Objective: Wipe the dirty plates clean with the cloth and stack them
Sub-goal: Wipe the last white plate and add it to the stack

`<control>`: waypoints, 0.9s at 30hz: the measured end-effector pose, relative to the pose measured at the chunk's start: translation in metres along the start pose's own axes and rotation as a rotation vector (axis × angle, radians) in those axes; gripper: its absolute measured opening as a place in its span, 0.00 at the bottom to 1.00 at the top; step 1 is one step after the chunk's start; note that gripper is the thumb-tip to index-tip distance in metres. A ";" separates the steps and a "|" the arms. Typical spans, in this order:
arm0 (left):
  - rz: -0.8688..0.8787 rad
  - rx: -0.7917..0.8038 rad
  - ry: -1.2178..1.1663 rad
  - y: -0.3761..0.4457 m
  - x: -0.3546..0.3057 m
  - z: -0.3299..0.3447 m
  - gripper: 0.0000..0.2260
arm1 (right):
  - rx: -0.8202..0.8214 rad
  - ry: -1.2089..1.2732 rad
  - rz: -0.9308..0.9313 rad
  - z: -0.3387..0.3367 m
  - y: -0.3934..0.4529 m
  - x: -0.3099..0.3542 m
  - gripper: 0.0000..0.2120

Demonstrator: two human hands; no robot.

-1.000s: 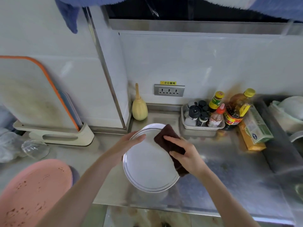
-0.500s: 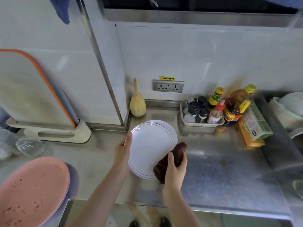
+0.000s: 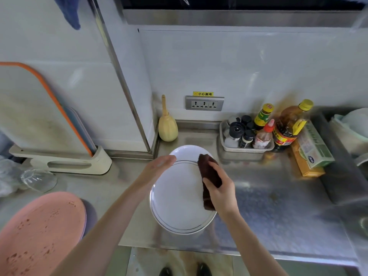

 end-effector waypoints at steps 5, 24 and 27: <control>-0.076 -0.021 0.096 0.011 0.018 0.003 0.28 | 0.065 -0.030 0.014 0.003 0.009 -0.001 0.22; -0.273 -0.401 -0.405 0.020 0.079 0.027 0.17 | -0.610 0.316 0.487 0.018 -0.048 -0.074 0.24; -0.285 -0.320 -0.293 0.036 0.082 0.021 0.14 | -0.552 0.188 0.452 0.007 -0.019 -0.077 0.25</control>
Point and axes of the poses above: each hand's wrist, its own y-axis towards the middle knuckle, its own z-axis out of the palm, x = y × z, the point moved 8 cm from there along y, towards the middle knuckle, and after that the axes turned 4 degrees about -z, right-handed, at the moved point
